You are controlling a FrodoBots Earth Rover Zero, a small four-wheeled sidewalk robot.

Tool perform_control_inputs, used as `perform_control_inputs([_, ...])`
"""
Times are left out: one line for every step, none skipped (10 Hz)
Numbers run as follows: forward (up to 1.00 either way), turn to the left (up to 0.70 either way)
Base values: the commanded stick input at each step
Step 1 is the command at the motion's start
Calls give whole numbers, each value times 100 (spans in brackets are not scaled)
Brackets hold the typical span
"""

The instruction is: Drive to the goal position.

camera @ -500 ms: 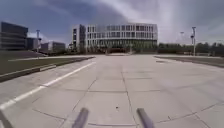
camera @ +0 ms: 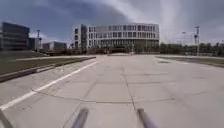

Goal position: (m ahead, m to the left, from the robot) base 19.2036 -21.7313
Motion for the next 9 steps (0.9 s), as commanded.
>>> perform_control_inputs([70, 0])
perform_control_inputs([70, 0])
perform_control_inputs([70, 0])
perform_control_inputs([70, 0])
perform_control_inputs([70, 3])
perform_control_inputs([70, 2])
perform_control_inputs([70, 0])
perform_control_inputs([70, 0])
perform_control_inputs([70, 0])
